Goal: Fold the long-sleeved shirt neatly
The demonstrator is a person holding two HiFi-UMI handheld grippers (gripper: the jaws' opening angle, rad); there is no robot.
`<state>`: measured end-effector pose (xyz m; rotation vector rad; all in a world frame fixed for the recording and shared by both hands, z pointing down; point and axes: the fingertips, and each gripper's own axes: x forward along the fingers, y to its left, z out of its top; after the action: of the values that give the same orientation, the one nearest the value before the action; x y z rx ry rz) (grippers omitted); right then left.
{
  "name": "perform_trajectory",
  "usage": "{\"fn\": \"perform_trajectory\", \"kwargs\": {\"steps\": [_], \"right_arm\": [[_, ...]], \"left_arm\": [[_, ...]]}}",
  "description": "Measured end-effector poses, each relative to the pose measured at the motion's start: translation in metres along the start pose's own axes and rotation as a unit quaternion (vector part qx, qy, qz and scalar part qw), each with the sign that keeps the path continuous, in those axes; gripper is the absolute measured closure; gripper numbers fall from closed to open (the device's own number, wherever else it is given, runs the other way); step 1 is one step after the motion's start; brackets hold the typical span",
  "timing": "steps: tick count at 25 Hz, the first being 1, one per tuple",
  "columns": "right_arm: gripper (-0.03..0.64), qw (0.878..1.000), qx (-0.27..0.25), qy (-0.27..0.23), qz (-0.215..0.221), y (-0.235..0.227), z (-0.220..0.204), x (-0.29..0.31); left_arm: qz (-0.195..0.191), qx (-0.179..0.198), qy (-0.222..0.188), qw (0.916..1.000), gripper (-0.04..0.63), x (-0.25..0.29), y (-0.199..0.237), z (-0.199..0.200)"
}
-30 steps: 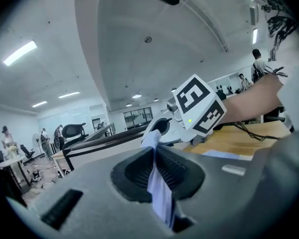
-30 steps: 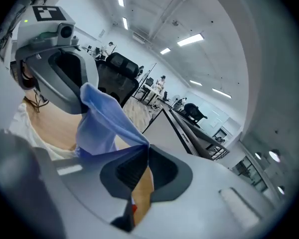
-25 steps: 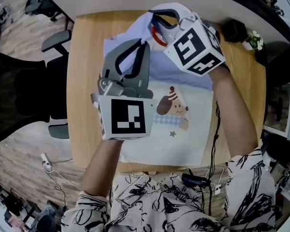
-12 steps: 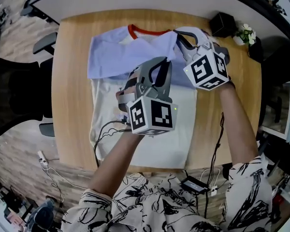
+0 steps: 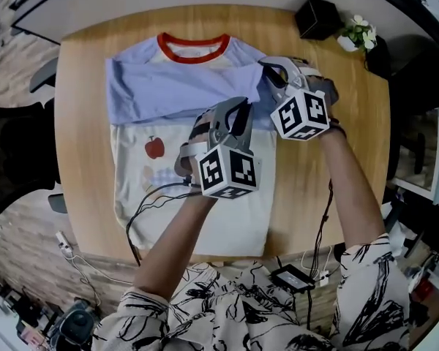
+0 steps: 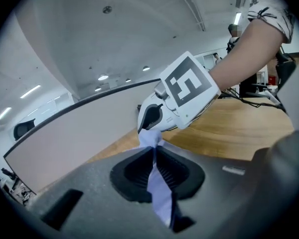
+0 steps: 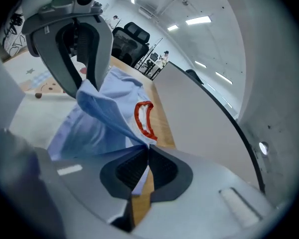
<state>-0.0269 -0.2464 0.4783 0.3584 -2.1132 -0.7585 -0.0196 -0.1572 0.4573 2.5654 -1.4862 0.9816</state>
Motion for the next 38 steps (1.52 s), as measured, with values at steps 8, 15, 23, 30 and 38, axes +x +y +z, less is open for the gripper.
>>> {"fn": "perform_trajectory", "kwargs": {"steps": [8,15,23,30,38], "right_arm": [[0.587,0.997,-0.057,0.032,0.035,0.039,-0.047,0.009],[0.534,0.997,-0.015,0.06,0.056,0.046,-0.076,-0.002],[0.448,0.929,0.36,-0.081,-0.023,-0.005,-0.047,-0.092],[0.406,0.887,0.427,-0.165,-0.067,0.02,0.015,-0.195],[0.373,0.865,0.454,-0.184,-0.112,0.054,0.08,-0.25]], "left_arm": [[-0.046,0.009,0.047,0.9978,0.557,0.031,-0.041,-0.029],[-0.132,-0.027,0.072,0.9882,0.469,0.041,-0.077,-0.045],[-0.107,-0.125,-0.016,0.9861,0.255,-0.012,-0.047,-0.012],[-0.024,-0.156,-0.116,0.9806,0.241,-0.131,-0.01,0.006],[0.048,-0.149,-0.181,0.971,0.238,-0.291,0.05,0.001]]}}
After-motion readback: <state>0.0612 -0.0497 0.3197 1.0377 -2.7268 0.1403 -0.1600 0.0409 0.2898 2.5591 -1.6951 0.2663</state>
